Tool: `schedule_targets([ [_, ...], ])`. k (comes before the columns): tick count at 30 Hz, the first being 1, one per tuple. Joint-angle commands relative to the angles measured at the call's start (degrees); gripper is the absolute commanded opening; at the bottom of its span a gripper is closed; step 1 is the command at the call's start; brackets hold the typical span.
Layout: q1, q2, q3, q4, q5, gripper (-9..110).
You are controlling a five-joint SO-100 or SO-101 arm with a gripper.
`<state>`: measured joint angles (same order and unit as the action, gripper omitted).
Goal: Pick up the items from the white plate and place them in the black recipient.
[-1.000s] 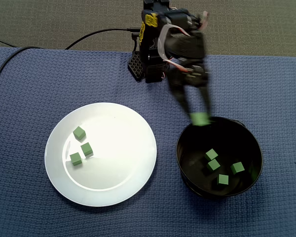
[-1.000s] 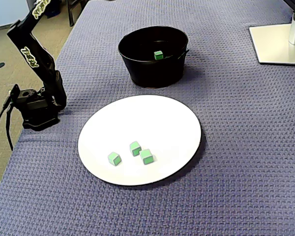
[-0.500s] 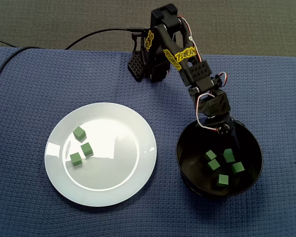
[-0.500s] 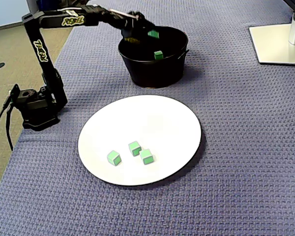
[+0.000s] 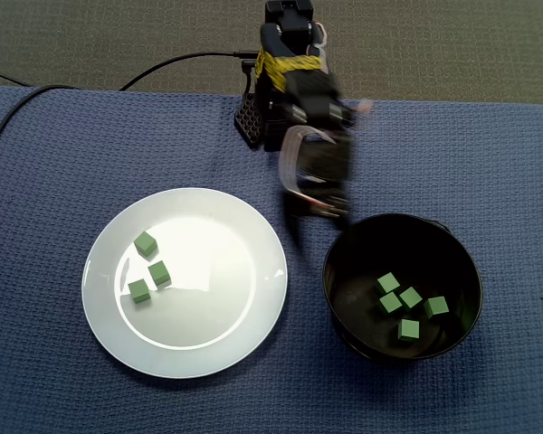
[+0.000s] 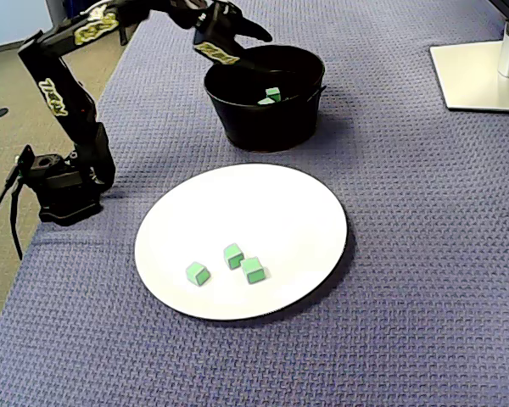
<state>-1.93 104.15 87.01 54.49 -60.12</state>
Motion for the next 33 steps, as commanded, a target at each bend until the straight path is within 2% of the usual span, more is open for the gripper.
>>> schedule_targets([
  [1, 23.5, 2.2, -10.1, 6.5, -3.3, 23],
  [6, 41.2, -0.2, -4.2, 6.1, -8.7, 24],
  [12, 50.6, -5.4, 5.0, 6.9, -16.8, 22],
  [20, 51.4, -14.8, 9.8, 3.9, -21.2, 22],
  [28, 50.0, -19.9, 16.6, -10.8, -23.6, 24],
  [33, 48.3, -20.7, 18.0, -12.9, -22.8, 24],
])
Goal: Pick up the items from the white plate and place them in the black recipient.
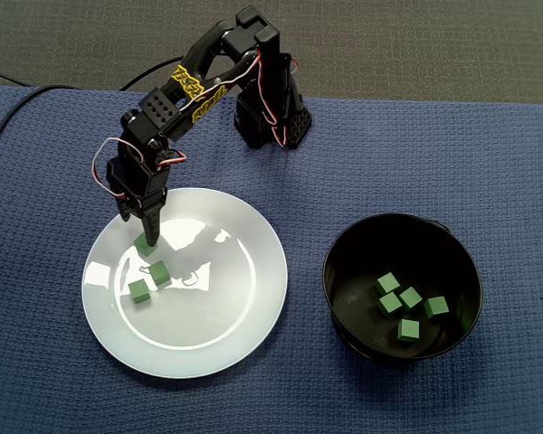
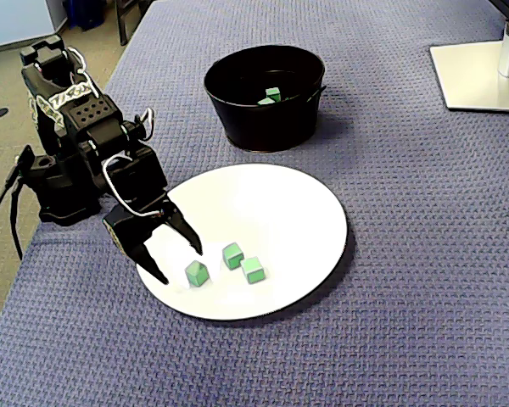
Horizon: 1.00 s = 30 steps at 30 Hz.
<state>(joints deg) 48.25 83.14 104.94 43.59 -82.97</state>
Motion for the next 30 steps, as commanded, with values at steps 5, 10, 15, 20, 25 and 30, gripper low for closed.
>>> schedule_targets([
  [5, -3.3, 0.4, 3.3, -7.6, 1.2, 24],
  [10, -4.3, 1.0, 7.1, -11.5, 1.4, 24],
  [15, -4.9, 1.5, 9.6, -15.0, 1.6, 19],
  [20, -5.2, 2.0, 12.3, -18.8, 1.3, 9],
  [25, -5.3, 2.5, 12.8, -19.1, 2.3, 0],
  [30, -4.5, 5.8, 5.7, -4.7, 4.2, 0],
])
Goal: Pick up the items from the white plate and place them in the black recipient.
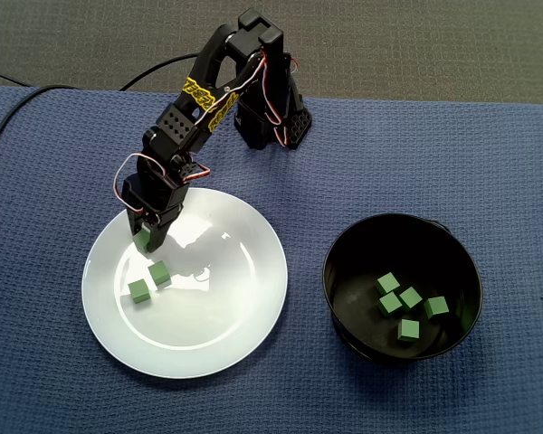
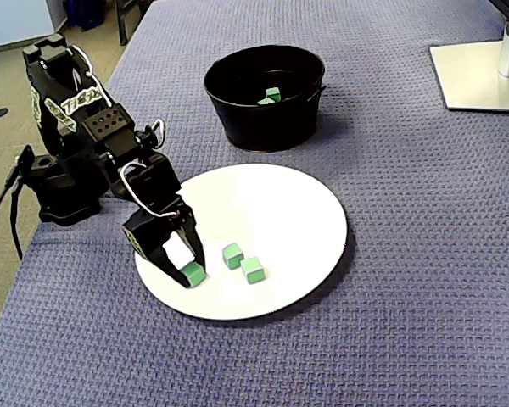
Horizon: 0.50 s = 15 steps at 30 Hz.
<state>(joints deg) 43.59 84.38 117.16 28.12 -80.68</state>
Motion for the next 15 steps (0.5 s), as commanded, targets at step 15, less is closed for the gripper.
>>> schedule_targets([
  [15, -36.7, 12.5, -78.8, 72.0, 37.8, 0],
])
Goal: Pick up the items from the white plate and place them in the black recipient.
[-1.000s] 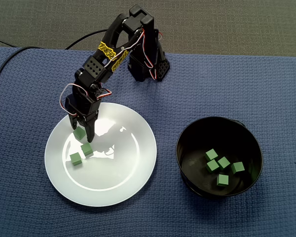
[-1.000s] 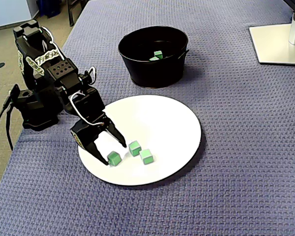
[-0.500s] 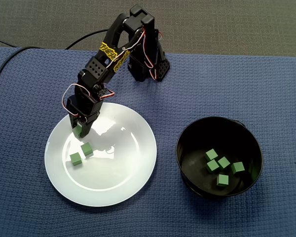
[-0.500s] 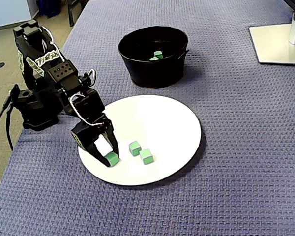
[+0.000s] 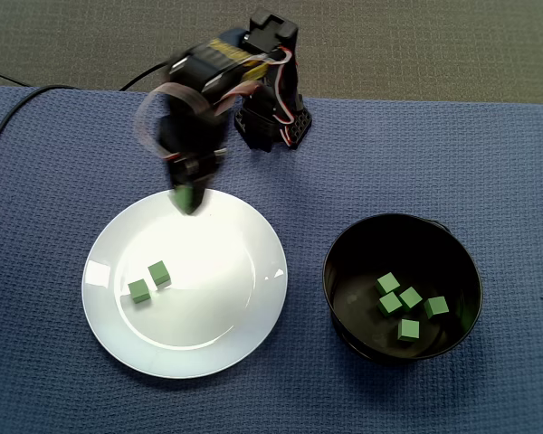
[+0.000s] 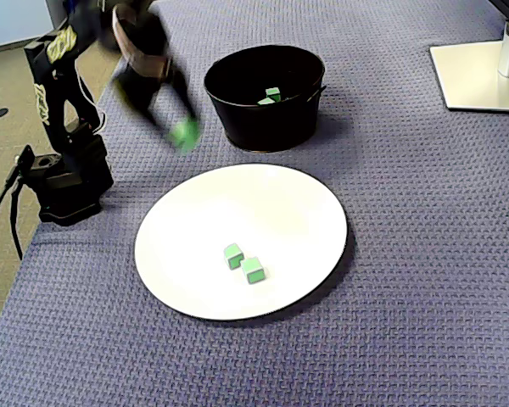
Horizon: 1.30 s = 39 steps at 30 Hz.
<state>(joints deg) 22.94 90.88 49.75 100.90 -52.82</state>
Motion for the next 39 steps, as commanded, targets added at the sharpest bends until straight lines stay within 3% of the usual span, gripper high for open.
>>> schedule_targets([
  [1, -20.7, 7.8, -10.1, -4.9, 12.7, 0],
  [4, -33.8, 11.4, -4.8, -16.6, 16.6, 0],
  [10, -48.7, 13.6, 21.5, -47.1, 10.8, 0],
  [23, -51.0, 3.8, 64.0, -83.2, 15.3, 0],
  [31, -49.7, 6.4, 68.4, -84.8, 19.1, 28],
  [35, -48.2, 12.3, 60.9, -71.5, 14.5, 34],
  [39, -40.1, 17.9, 39.6, -53.3, 12.3, 32],
])
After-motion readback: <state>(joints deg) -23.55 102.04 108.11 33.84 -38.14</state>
